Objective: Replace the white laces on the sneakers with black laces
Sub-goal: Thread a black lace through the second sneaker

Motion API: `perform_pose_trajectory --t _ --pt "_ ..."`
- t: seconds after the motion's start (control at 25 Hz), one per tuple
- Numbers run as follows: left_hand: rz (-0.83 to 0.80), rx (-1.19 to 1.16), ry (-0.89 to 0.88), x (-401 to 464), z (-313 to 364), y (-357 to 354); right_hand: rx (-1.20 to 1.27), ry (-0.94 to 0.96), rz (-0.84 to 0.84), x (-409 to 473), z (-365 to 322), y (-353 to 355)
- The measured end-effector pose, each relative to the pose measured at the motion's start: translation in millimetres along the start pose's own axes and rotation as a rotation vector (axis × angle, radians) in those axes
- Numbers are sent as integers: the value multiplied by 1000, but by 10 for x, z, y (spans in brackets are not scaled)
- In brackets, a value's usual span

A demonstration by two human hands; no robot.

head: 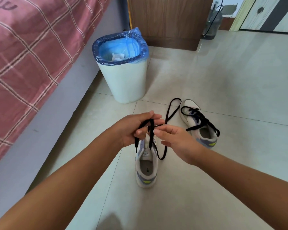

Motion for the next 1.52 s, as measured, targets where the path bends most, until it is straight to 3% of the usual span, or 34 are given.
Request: perform_pose_trajectory --t 0.2,0.32,0.44,0.52,0.56,0.64,0.72,0.8,0.92,1.0,1.12,1.28,1.52 --pt "46 -3 -41 41 -7 77 231 -111 -156 -36 16 23" --pt "48 1 -26 60 -22 112 226 -190 -221 -107 49 31" --pt "30 340 91 87 40 197 317 -295 -96 -3 23 158" --pt "226 685 91 151 353 361 282 -307 64 287 -198 446" --pt "407 758 -6 194 599 476 288 -253 132 442 -405 611" --pt "711 625 -375 234 1153 684 439 -26 252 686 -900 909" --pt "809 491 -631 238 1407 726 553 161 314 736 -1216 1024" --pt "721 377 -498 369 1153 741 523 114 321 702 -1098 979" --pt "366 54 -40 480 430 674 476 -139 257 701 -454 712" --pt "212 43 75 439 137 594 480 -302 144 679 -107 457" --pt "155 158 96 338 -47 430 566 -404 -24 683 108 97" --pt "191 304 81 238 -145 401 632 -383 32 783 104 -27" --pt "152 212 72 162 -258 514 553 -396 41 863 90 -83"
Point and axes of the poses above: each hand's wrist, its own x-axis towards the middle knuckle, its own y-axis out of the back of the hand, z = x × y, the point moved 1 cm from there along x, towards the middle knuckle, and after that the axes turned 4 degrees about -z, right-handed, at the moved point
